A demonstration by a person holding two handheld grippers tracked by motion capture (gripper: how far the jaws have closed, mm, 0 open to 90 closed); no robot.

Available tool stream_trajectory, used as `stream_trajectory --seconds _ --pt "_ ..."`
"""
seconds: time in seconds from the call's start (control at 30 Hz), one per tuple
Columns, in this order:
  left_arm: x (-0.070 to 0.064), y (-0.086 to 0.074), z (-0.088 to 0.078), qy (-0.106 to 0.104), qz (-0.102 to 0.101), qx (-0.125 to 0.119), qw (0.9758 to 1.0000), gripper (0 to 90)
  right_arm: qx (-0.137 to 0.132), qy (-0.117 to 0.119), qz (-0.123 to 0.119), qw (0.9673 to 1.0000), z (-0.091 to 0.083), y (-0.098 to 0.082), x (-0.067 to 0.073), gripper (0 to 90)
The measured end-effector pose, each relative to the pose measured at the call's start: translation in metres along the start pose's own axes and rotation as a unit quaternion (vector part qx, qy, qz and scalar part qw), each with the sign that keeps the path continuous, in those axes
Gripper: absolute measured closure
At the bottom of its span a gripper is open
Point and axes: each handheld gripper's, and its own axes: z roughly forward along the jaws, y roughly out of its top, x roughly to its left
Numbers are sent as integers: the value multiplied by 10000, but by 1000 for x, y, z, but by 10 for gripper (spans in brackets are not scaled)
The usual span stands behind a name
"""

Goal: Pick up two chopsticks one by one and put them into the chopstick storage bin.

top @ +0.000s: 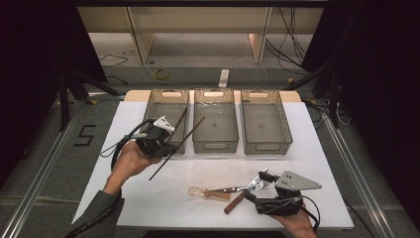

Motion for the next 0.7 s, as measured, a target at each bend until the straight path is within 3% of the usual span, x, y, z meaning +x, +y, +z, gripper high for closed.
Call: stream_trajectory --seconds 0.2,0.37,0.53,0.7 --pt "14 5 -11 96 -246 -305 9992 848 -15 -33 33 10000 -1 0 -1 214" --pt "22 13 -10 183 -351 -398 9984 848 -7 -26 30 10000 0 0 -1 214" --pt "37 23 -14 185 -589 -596 9963 848 -16 -33 47 10000 -1 0 -1 214" --pt "52 37 -19 394 -742 -667 9942 848 -12 -12 61 10000 0 0 -1 214"
